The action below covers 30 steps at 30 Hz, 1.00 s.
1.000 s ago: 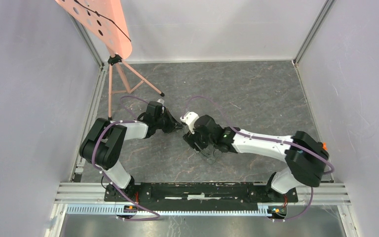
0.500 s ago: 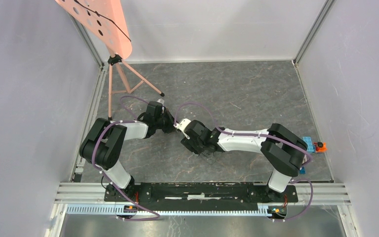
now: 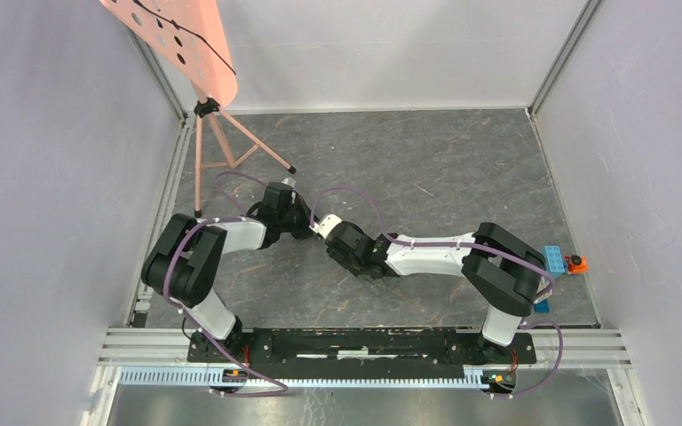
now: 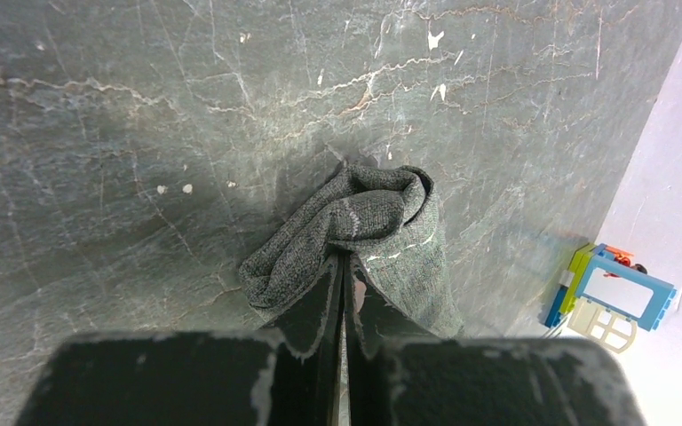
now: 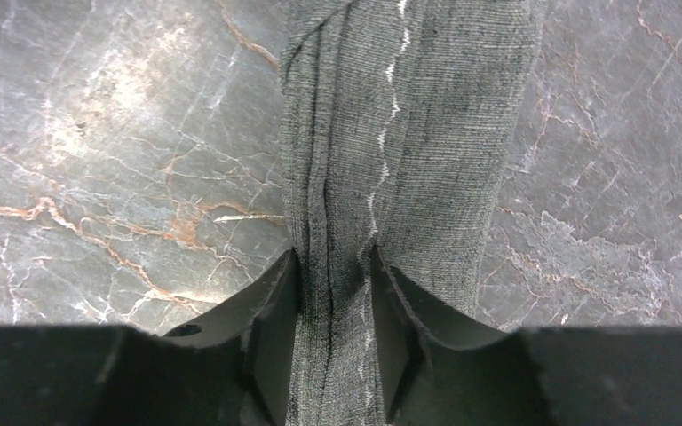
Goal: Fold the napkin into a case and place the utensils inside
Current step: Pick up the smaller rectangle-folded napkin from the center of the board, then turn over the smaller rectangle-folded napkin at the center of the board.
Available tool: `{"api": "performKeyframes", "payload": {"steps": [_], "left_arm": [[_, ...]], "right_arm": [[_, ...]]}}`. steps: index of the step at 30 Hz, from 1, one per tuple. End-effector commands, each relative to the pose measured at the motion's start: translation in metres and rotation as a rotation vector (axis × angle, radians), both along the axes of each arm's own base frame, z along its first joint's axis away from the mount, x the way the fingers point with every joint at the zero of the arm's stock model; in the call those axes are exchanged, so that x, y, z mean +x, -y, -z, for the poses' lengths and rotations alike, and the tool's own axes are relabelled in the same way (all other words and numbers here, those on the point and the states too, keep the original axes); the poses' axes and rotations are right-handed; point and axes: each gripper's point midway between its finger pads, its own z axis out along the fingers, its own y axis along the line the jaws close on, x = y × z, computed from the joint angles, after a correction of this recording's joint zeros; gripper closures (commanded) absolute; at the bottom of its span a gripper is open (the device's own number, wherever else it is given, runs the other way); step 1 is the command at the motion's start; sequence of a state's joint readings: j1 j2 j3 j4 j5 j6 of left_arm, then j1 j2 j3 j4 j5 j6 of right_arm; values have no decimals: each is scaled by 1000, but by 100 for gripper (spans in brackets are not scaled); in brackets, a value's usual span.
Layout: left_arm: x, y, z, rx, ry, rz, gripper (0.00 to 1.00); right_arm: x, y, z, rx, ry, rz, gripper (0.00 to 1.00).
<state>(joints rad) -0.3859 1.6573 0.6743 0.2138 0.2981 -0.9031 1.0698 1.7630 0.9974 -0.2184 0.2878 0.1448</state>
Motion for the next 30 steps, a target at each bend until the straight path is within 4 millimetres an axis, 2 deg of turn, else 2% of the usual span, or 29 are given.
{"api": "performKeyframes", "payload": {"steps": [1, 5, 7, 9, 12, 15, 19, 21, 23, 26, 30], "left_arm": [[-18, -21, 17, 133, -51, 16, 92], [-18, -20, 0, 122, -30, 18, 87], [-20, -21, -16, 118, -10, 22, 79], [-23, -26, -38, 128, 30, 22, 71], [-30, -44, -69, 191, 96, -4, 59], [-43, -61, -94, 236, 148, -21, 55], [-66, -78, -107, 273, 161, -31, 53], [-76, -83, -113, 275, 170, -40, 52], [-85, -86, -117, 272, 171, -42, 52], [-94, -87, -123, 258, 166, -34, 52], [-100, -81, -129, 229, 157, -5, 52]], "right_arm": [[7, 8, 4, -42, 47, 53, 66], [6, 2, -1, -14, 50, 50, 88], [3, -4, -6, 12, 36, 48, 99], [-4, -14, -13, 77, -6, 32, 100], [-24, -39, -34, 228, -111, -9, 100], [-50, -68, -61, 441, -259, -50, 99], [-76, -93, -90, 699, -441, -83, 100], [-87, -95, -93, 828, -549, -91, 100], [-92, -89, -87, 911, -644, -68, 100], [-90, -77, -96, 1102, -734, -80, 100], [-88, -56, -83, 1173, -817, -87, 100]]}}
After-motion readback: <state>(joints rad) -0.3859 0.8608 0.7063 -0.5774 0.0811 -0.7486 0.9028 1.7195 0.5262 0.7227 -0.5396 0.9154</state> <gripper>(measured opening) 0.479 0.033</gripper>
